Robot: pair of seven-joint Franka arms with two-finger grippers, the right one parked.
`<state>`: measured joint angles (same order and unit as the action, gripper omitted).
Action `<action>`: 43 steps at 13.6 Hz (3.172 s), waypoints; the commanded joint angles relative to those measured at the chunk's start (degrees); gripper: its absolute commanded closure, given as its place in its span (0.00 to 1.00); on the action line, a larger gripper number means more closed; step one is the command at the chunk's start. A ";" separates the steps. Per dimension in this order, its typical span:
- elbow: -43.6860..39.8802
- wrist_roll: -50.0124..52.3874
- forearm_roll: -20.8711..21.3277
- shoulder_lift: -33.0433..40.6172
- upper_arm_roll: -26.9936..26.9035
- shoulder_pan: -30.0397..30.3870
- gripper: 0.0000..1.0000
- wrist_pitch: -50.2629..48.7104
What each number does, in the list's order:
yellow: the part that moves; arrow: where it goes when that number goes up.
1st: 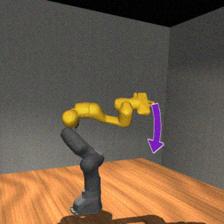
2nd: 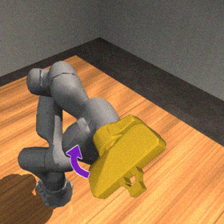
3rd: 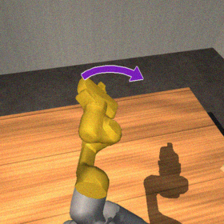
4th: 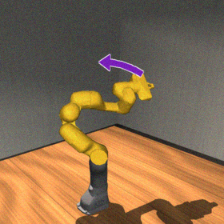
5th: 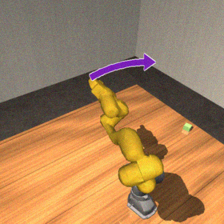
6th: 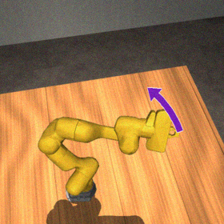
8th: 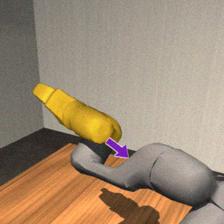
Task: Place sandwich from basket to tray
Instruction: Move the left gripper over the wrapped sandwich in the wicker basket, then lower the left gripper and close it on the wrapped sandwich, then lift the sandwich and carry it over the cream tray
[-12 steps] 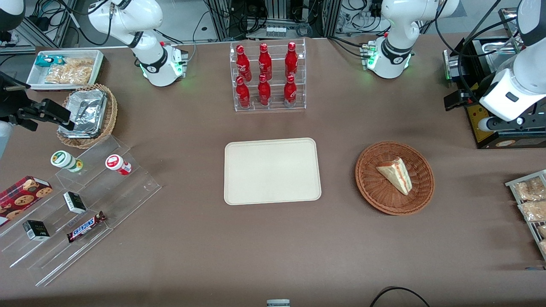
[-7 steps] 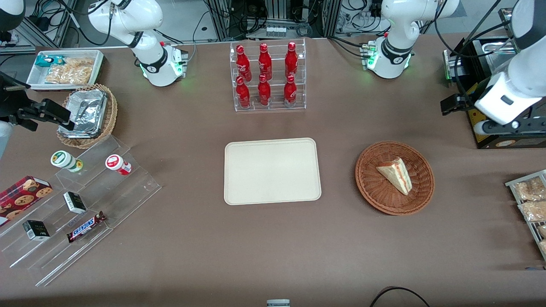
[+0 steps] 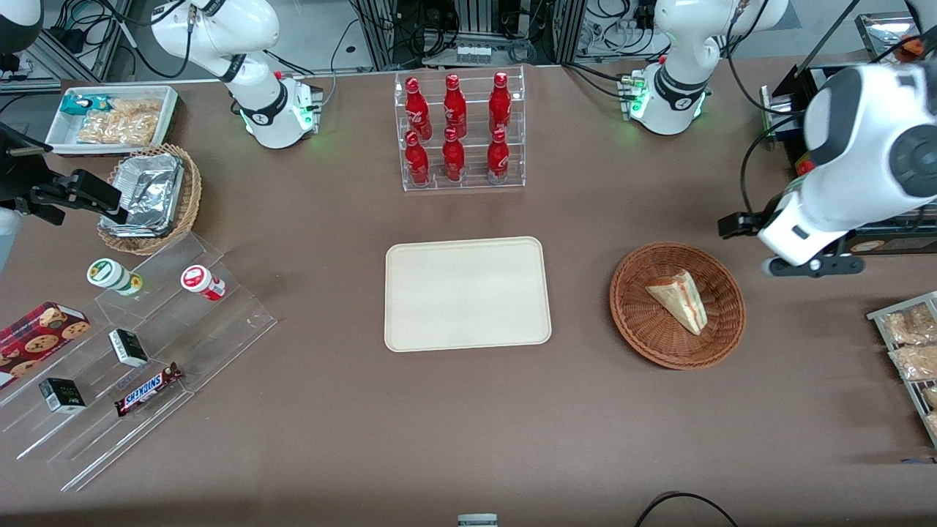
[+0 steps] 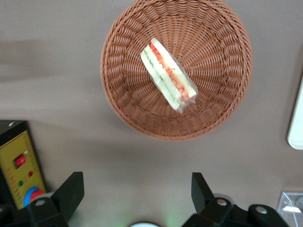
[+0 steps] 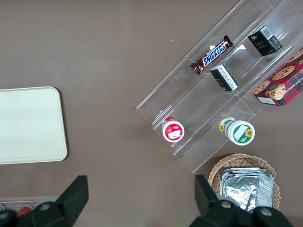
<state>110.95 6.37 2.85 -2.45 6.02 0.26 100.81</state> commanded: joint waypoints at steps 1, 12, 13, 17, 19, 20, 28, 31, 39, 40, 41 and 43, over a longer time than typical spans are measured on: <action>7.85 -0.39 -0.83 1.57 -0.22 -0.26 0.00 8.93; 16.22 39.02 -3.64 -4.22 -0.22 -3.07 0.00 30.84; 16.22 43.16 -3.64 -5.01 -0.22 -3.42 0.00 31.90; 16.22 47.49 -3.64 -7.73 -0.22 -3.95 0.00 35.85; 16.31 49.26 -3.64 -9.05 -0.22 -3.95 0.00 36.83; 16.23 49.44 -3.64 -9.84 -0.31 -3.95 0.00 37.61; 16.31 49.79 -3.55 -12.58 -0.31 -3.77 0.66 38.85; 15.44 49.18 -3.38 -11.88 -0.31 -3.77 0.91 38.06; 2.01 42.67 -1.88 -10.91 4.60 -4.12 0.91 13.30; 0.77 42.41 -1.79 -11.17 6.27 -4.12 0.91 12.15; 0.06 41.54 -1.45 -11.78 8.46 -4.21 0.90 12.22; -2.92 39.33 0.57 -14.41 13.20 -4.12 0.90 12.22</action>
<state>111.64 47.27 1.51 -14.00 16.02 -3.59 114.41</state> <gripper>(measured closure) 0.855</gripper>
